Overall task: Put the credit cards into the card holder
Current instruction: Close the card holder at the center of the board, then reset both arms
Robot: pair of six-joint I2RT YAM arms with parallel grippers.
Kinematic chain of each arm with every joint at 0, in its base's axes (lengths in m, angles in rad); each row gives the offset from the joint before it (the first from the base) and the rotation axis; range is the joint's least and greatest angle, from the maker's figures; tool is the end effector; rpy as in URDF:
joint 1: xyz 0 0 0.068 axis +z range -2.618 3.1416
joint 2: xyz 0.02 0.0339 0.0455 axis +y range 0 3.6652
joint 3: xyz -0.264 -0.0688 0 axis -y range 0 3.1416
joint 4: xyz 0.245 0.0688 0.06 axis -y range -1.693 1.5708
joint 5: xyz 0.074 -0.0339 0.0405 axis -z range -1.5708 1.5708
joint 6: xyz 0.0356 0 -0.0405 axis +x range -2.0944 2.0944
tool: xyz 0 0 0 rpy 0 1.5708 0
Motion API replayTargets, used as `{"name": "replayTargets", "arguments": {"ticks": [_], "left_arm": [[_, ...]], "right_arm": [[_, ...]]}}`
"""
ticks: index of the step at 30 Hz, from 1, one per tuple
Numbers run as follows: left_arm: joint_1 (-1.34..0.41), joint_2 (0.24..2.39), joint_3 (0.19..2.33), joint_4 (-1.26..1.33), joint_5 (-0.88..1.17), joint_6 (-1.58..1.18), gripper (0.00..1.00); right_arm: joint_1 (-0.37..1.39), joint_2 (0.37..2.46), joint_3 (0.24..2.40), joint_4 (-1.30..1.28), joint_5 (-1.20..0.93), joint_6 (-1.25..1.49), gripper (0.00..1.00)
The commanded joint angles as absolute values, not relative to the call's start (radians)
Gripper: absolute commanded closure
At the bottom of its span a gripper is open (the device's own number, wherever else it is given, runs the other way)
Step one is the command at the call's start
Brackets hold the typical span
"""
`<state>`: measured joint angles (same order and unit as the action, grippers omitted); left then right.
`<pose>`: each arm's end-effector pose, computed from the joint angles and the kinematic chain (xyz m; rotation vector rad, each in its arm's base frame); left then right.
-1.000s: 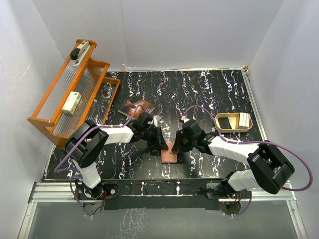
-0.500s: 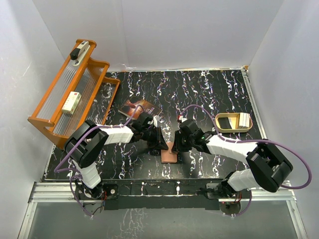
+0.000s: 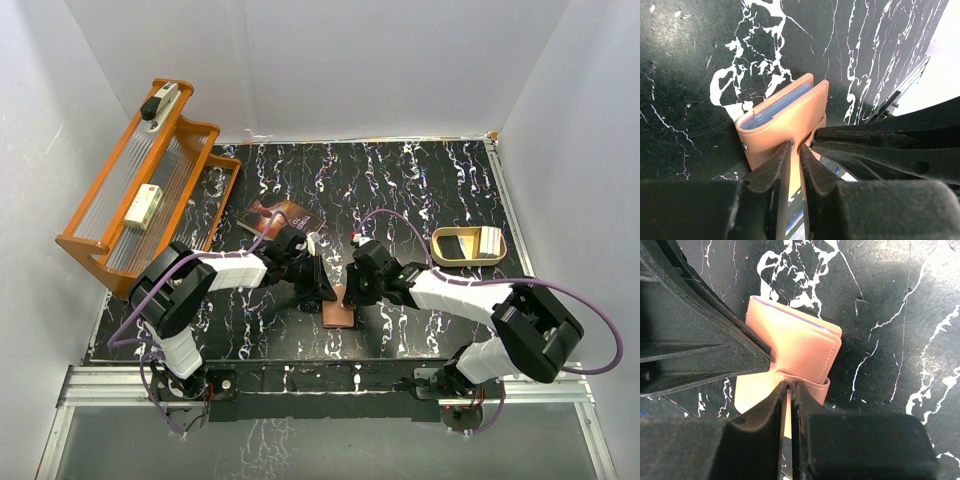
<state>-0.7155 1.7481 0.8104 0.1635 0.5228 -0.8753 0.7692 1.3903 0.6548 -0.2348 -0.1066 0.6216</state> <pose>0.2411 -0.2331 0.1380 0.0857 2.6595 -1.2898 0.1815 0.1810 0.1631 -0.2413 2.6644 0.6402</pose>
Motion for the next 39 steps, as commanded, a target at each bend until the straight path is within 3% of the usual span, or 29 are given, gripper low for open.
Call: {"name": "replayTargets", "arguments": {"ticks": [1, 9, 13, 19, 25, 31, 33, 34, 35, 36, 39], "left_arm": [[-0.726, 1.740, 0.779, 0.092, 0.476, -0.862, 0.87], [-0.725, 1.673, 0.768, 0.066, 0.432, -0.865, 0.87], [-0.726, 1.636, 0.786, 0.020, 0.405, -0.857, 0.82], [-0.723, 1.541, 0.780, -0.058, 0.315, -0.846, 0.74], [-0.722, 1.413, 0.864, -0.235, 0.171, -0.772, 0.57], [-0.721, 1.253, 0.978, -0.412, 0.073, -0.709, 0.48], [-0.723, 1.220, 1.036, -0.476, 0.050, -0.686, 0.44], [-0.722, 1.202, 1.064, -0.506, 0.039, -0.679, 0.36], [-0.722, 1.182, 1.093, -0.528, 0.032, -0.674, 0.11], [-0.723, 1.161, 1.120, -0.551, 0.030, -0.669, 0.03], [-0.722, 1.106, 1.202, -0.600, 0.037, -0.646, 0.01]], "right_arm": [[0.818, 1.471, 0.642, -0.337, -0.062, 0.608, 0.95], [0.845, 1.509, 0.662, -0.385, -0.013, 0.600, 0.95], [0.847, 1.497, 0.681, -0.391, -0.007, 0.598, 0.94], [0.847, 1.435, 0.776, -0.417, 0.024, 0.609, 0.86], [0.847, 1.315, 0.833, -0.442, 0.054, 0.622, 0.72], [0.847, 1.135, 0.866, -0.474, 0.122, 0.642, 0.57], [0.847, 1.062, 0.885, -0.477, 0.149, 0.646, 0.47], [0.847, 1.038, 0.902, -0.480, 0.162, 0.644, 0.43], [0.847, 1.016, 0.919, -0.485, 0.174, 0.642, 0.39], [0.847, 1.000, 0.942, -0.494, 0.181, 0.637, 0.34], [0.846, 0.966, 1.000, -0.515, 0.197, 0.620, 0.18]]}}
